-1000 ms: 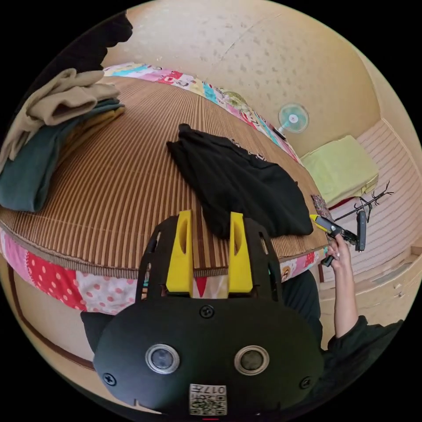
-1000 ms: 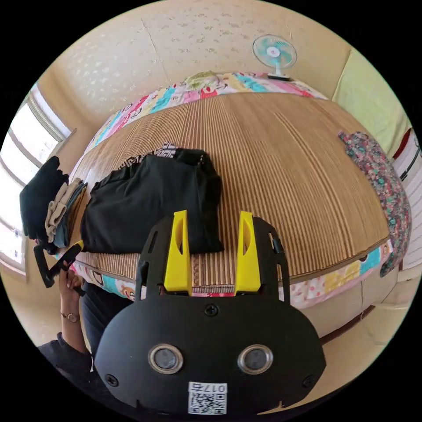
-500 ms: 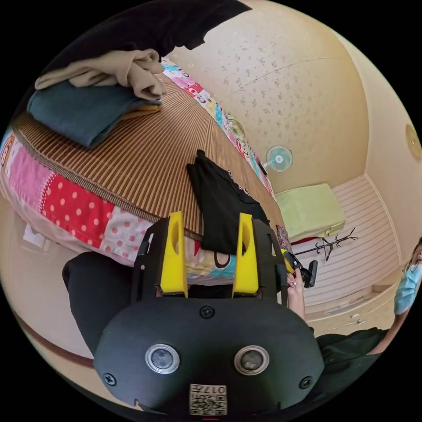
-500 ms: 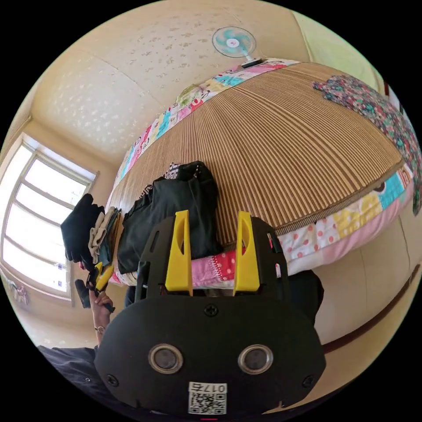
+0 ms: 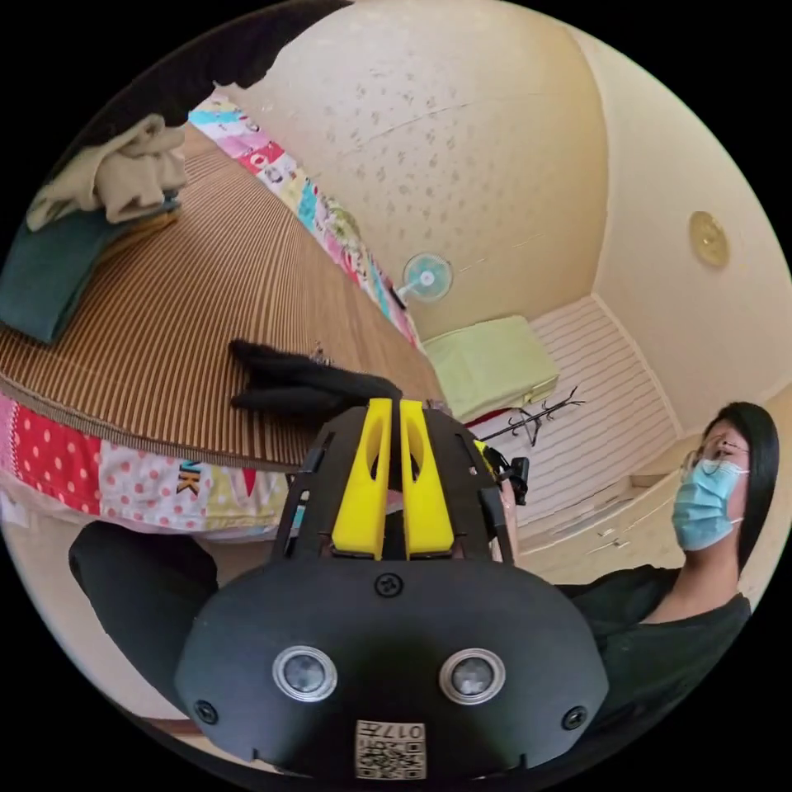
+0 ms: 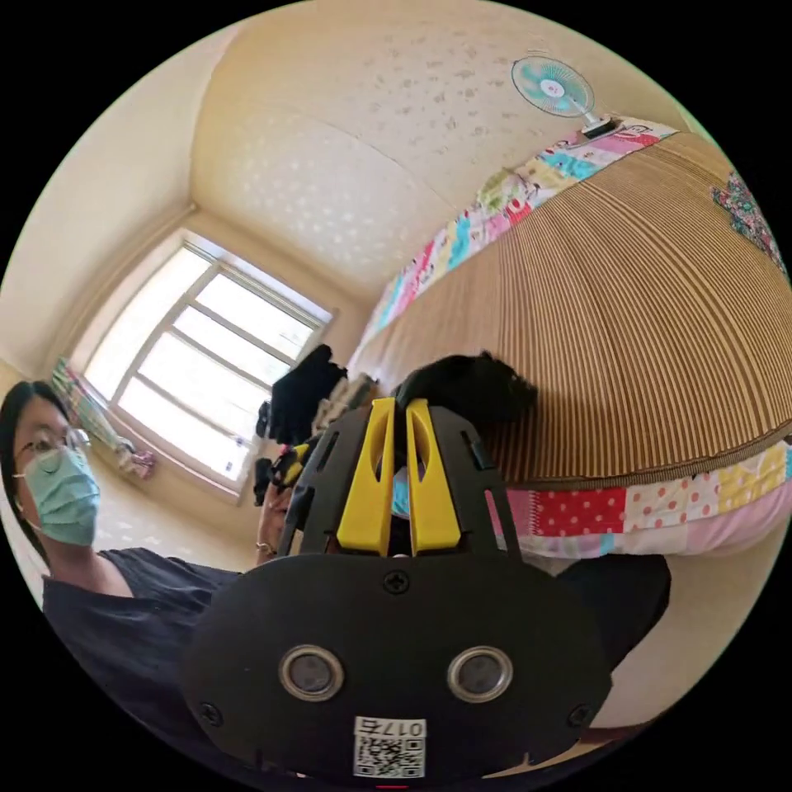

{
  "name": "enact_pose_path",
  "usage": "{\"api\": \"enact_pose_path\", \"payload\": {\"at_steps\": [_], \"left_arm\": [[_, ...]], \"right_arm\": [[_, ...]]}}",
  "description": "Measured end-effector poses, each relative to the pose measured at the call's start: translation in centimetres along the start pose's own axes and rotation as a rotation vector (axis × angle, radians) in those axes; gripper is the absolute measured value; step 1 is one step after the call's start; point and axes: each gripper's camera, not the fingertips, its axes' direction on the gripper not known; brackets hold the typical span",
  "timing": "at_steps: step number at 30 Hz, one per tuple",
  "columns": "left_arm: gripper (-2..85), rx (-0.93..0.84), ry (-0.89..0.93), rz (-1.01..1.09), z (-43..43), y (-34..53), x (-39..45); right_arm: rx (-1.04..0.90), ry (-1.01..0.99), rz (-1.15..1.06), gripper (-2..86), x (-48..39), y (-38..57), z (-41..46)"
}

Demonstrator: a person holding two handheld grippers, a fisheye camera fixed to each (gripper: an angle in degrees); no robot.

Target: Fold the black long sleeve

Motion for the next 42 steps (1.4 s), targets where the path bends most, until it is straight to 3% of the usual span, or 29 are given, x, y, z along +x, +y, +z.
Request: {"api": "enact_pose_path", "payload": {"at_steps": [6, 9, 15, 22, 27, 31, 35, 37, 38, 42], "left_arm": [[-0.7, 0.01, 0.014, -0.009, -1.1, -4.8, 1.1], [-0.7, 0.021, 0.127, -0.051, 0.5, -8.0, 0.8], [-0.5, 0.089, 0.049, 0.16, -1.2, -11.9, 7.6], [2.1, -0.003, -0.07, -0.09, 1.8, -6.9, -4.2], [11.0, 0.018, -0.226, -0.265, 2.0, 0.1, -12.2], [14.1, 0.085, -0.379, -0.232, 1.8, 3.1, -12.4], [15.1, -0.071, -0.424, -0.227, 7.6, 3.7, -13.5], [11.7, -0.037, -0.483, -0.251, 8.3, 4.3, -13.9], [7.9, -0.036, -0.478, -0.271, 8.5, 4.5, -14.4], [8.0, -0.095, -0.334, -0.317, 9.3, 5.1, -16.6]], "right_arm": [[-0.065, 0.068, -0.032, 2.4, -1.1, -5.2, 0.7], [-0.033, -0.031, -0.009, 2.3, -1.4, -8.3, 1.9], [0.072, 0.075, -0.197, 2.6, -9.0, -11.1, 0.3], [-0.054, 0.21, 0.018, 3.9, -0.3, -5.9, 5.6], [-0.139, 0.454, 0.204, 7.3, 5.8, -0.2, 9.1], [-0.118, 0.604, 0.054, 8.8, 1.9, 0.1, 12.1], [-0.18, 0.562, -0.187, 10.0, -3.0, -1.5, 18.3], [-0.235, 0.556, -0.249, 11.0, -4.4, -2.7, 22.1], [-0.245, 0.574, -0.251, 11.2, -4.5, -3.0, 22.8], [-0.203, 0.655, -0.15, 12.5, -2.8, -3.9, 22.3]]}}
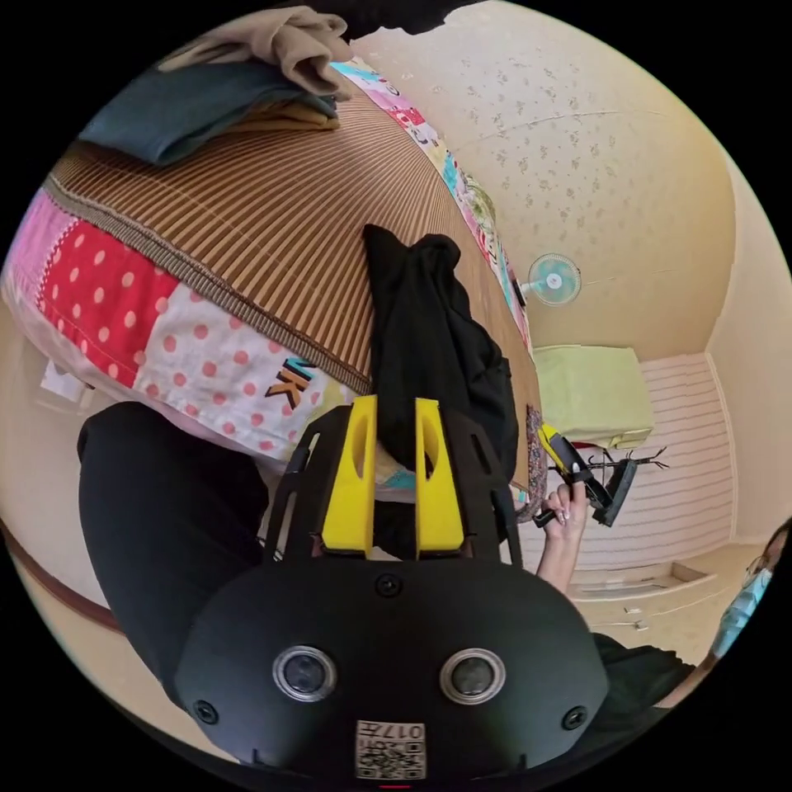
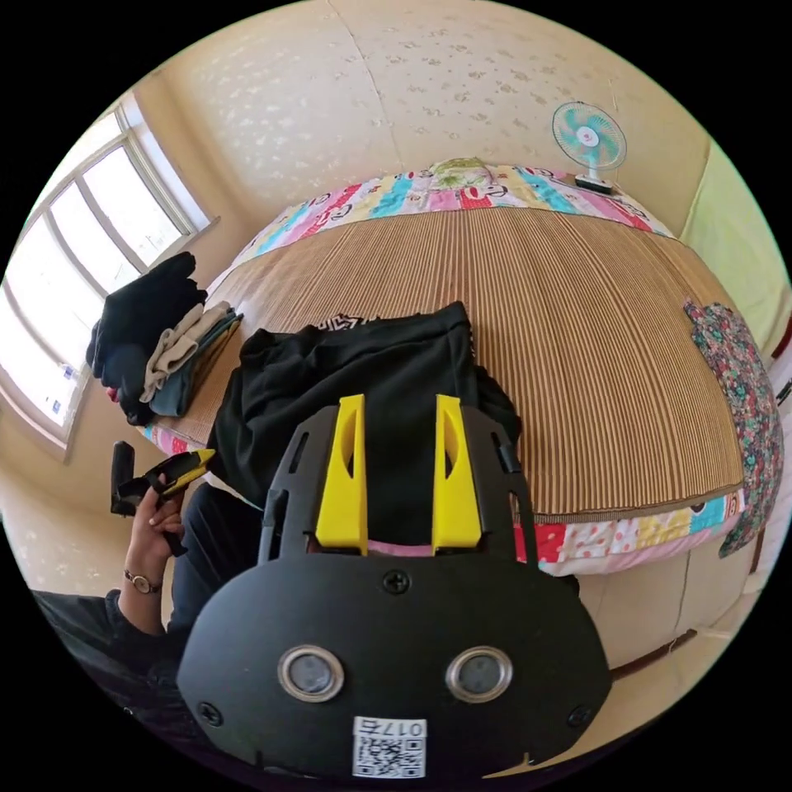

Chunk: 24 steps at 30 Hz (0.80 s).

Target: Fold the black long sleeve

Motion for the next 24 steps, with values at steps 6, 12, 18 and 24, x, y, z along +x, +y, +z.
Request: {"api": "enact_pose_path", "payload": {"at_steps": [6, 12, 18, 24], "left_arm": [[1.2, 0.135, 0.045, -0.036, -0.9, 0.2, -1.3], [-0.6, 0.209, 0.171, 0.269, 1.7, -3.8, 11.8], [0.6, -0.18, 0.262, 0.755, 18.3, 3.5, 30.1], [11.9, -0.284, 0.184, 0.777, 22.9, 10.8, 26.5]], "right_arm": [[-0.015, -0.02, 0.059, 12.4, 3.7, 2.8, 1.1], [0.068, -0.104, 0.199, 11.6, 8.3, 5.2, -2.0], [0.037, -0.134, 0.322, 11.8, 14.2, 7.4, -3.7], [-0.011, -0.178, 0.4, 13.6, 21.0, 11.2, -6.3]]}}
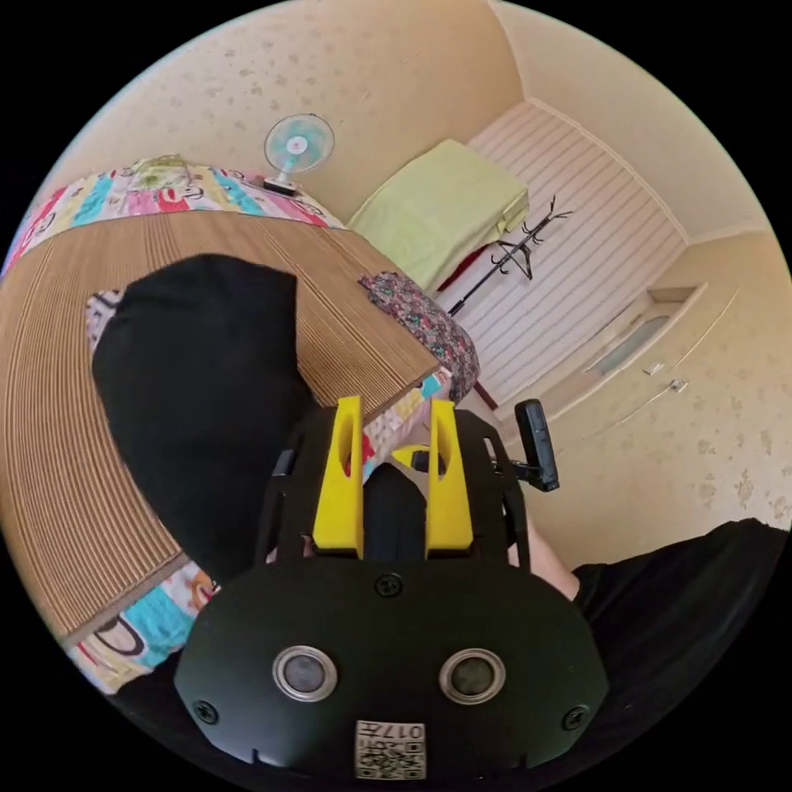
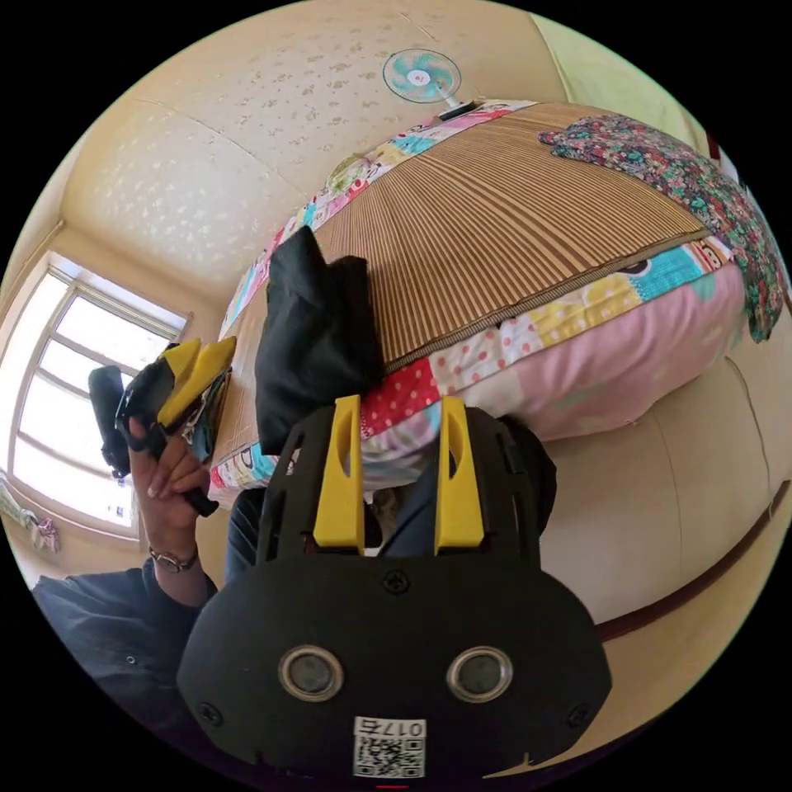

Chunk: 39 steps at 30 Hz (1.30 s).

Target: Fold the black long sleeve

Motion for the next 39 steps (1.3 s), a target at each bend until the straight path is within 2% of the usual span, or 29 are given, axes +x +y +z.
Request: {"api": "enact_pose_path", "payload": {"at_steps": [4, 6, 9, 10, 11, 14, 17, 19, 20, 22, 24, 26, 30, 32, 36, 39], "left_arm": [[13.5, 0.218, -0.243, -0.274, -6.3, 7.1, -6.1], [15.1, 0.221, -0.301, -0.408, -7.2, 9.5, -9.0], [14.8, 0.06, -0.161, -0.526, -3.6, 11.0, -13.2], [13.4, -0.025, -0.081, -0.554, -0.9, 11.3, -14.2], [8.3, -0.084, 0.004, -0.569, 1.2, 11.5, -14.4], [1.8, -0.047, 0.201, -0.526, 1.8, 11.8, -11.3], [0.8, -0.141, 0.148, -0.286, 0.5, 11.0, -4.3], [0.8, -0.177, 0.143, -0.178, -0.1, 11.7, -0.5], [1.1, -0.184, 0.138, -0.14, -0.5, 12.7, 1.5], [1.8, -0.14, 0.067, -0.104, -1.8, 14.1, 3.9], [3.0, -0.095, 0.039, -0.07, -3.0, 15.1, 5.6], [7.5, -0.057, 0.037, -0.055, -4.3, 16.1, 6.9], [8.7, -0.067, -0.015, -0.027, -4.2, 17.3, 8.3], [8.7, -0.076, -0.002, -0.042, -3.6, 18.3, 8.4], [8.7, -0.118, 0.038, -0.093, -1.9, 18.9, 7.6], [8.7, -0.129, 0.084, -0.105, -0.8, 18.7, 7.5]], "right_arm": [[-0.037, -0.192, 0.046, 14.8, 4.2, 0.5, -0.9], [-0.043, -0.324, 0.066, 15.7, 5.4, 0.3, -0.6], [-0.052, -0.542, 0.102, 18.0, 6.4, -0.3, 1.0], [-0.063, -0.609, 0.126, 19.1, 6.6, -0.7, 1.9], [-0.07, -0.641, 0.144, 19.8, 6.7, -0.8, 2.3], [-0.109, -0.752, 0.239, 22.2, 7.2, -1.3, 4.1], [-0.144, -0.904, 0.345, 22.4, 8.3, -1.3, 5.8], [-0.088, -1.142, 0.379, 14.5, 9.0, -2.0, 6.5], [-0.089, -1.176, 0.383, 11.5, 9.0, -2.4, 6.6], [-0.097, -1.172, 0.275, 3.5, 7.9, -4.9, 5.5], [-0.036, -1.121, 0.183, 1.4, 7.0, -7.3, 3.0], [0.033, -1.07, 0.067, 0.5, 6.3, -10.7, -0.4], [0.272, -0.946, -0.199, 0.3, 6.6, -18.0, -11.0], [0.376, -0.862, -0.256, 0.9, 8.2, -20.2, -15.3], [0.515, -0.635, -0.026, 6.3, 17.3, -22.6, -20.0], [0.484, -0.474, 0.229, 13.2, 24.0, -19.5, -19.5]]}}
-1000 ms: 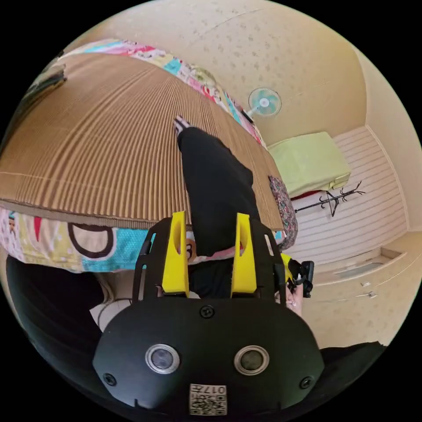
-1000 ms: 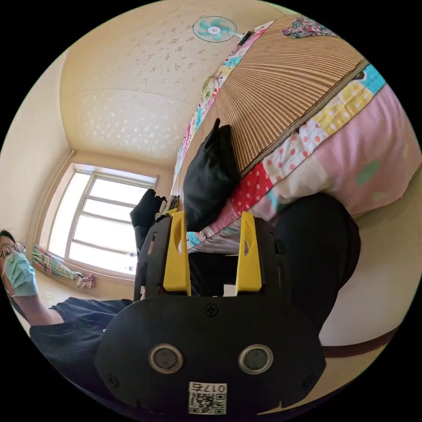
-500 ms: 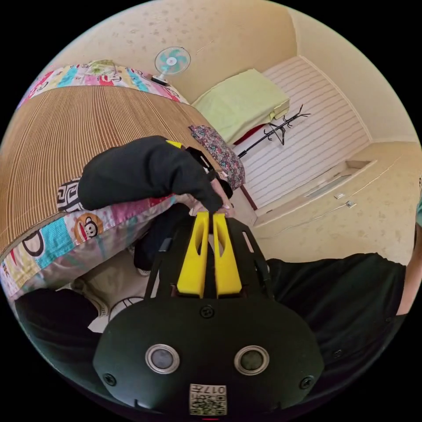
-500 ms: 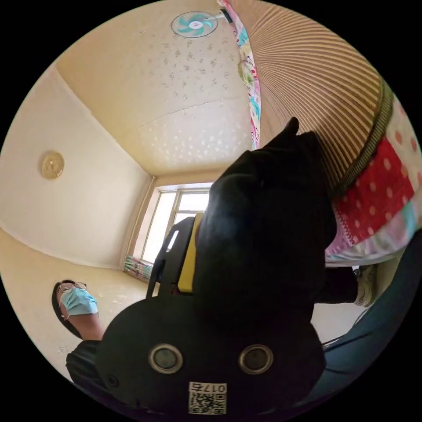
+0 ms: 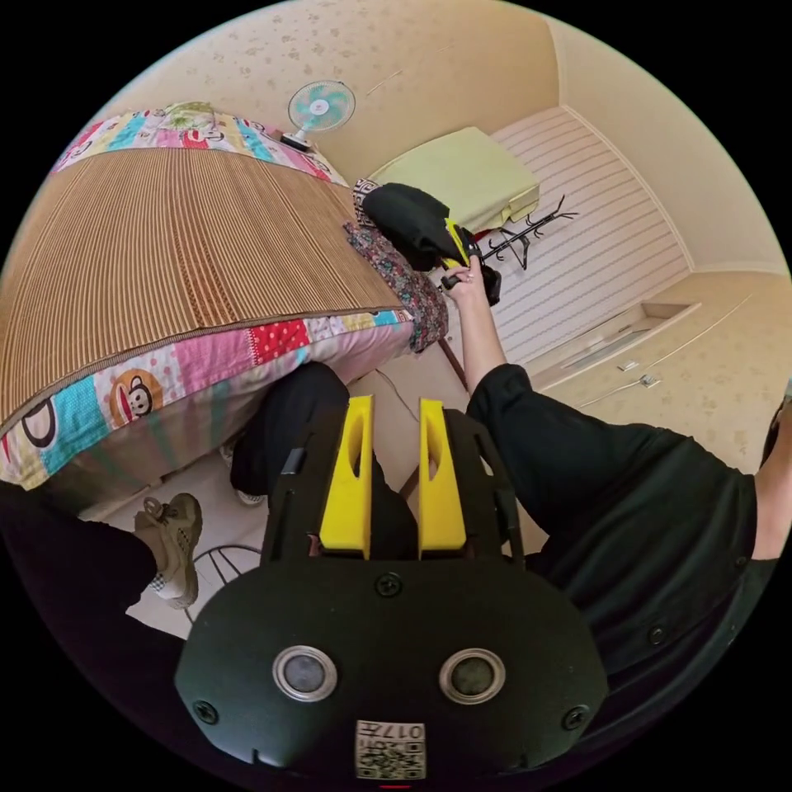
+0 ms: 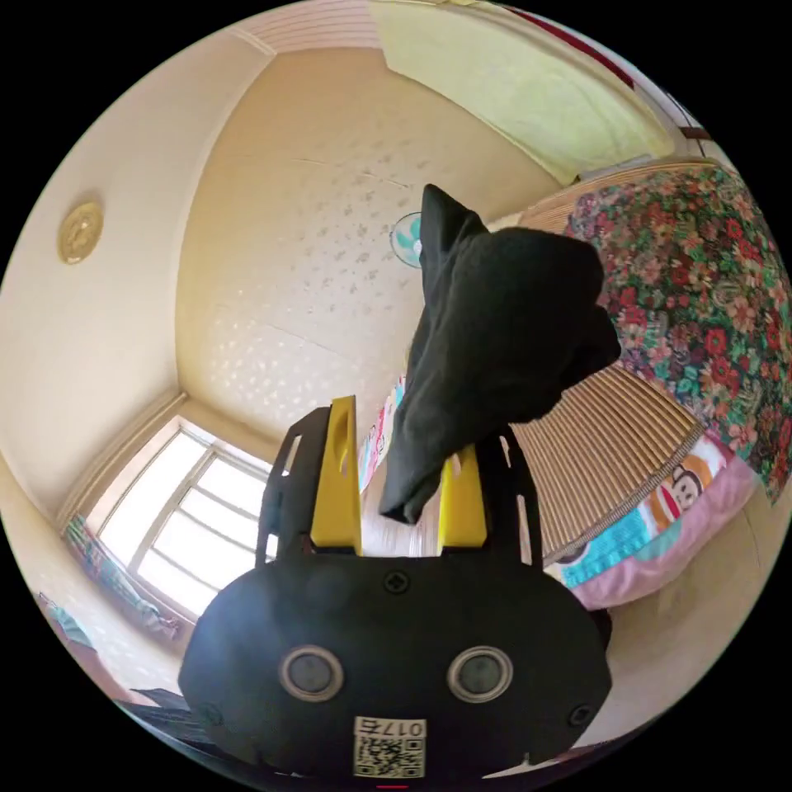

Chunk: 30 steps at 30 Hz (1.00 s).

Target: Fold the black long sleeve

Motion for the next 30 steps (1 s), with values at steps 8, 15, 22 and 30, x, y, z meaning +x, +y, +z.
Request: {"api": "enact_pose_path", "payload": {"at_steps": [8, 15, 22, 30], "left_arm": [[8.4, -0.069, 0.111, 0.061, 3.9, -3.5, 1.9], [7.8, -0.058, 0.233, 0.103, 4.8, -5.2, 3.0], [7.8, 0.051, 0.201, 0.108, -1.2, -4.8, 0.9], [8.3, 0.154, 0.063, 0.19, -11.9, -3.9, -1.1]], "right_arm": [[-0.126, 0.269, -0.031, 14.1, 4.2, 13.0, -3.6], [-0.232, 0.34, -0.17, 14.0, -1.7, 16.2, -1.5], [-0.199, 0.178, -0.174, 13.6, -6.8, 19.7, 3.3], [-0.307, 0.105, -0.204, 12.0, -10.4, 28.7, 12.3]]}}
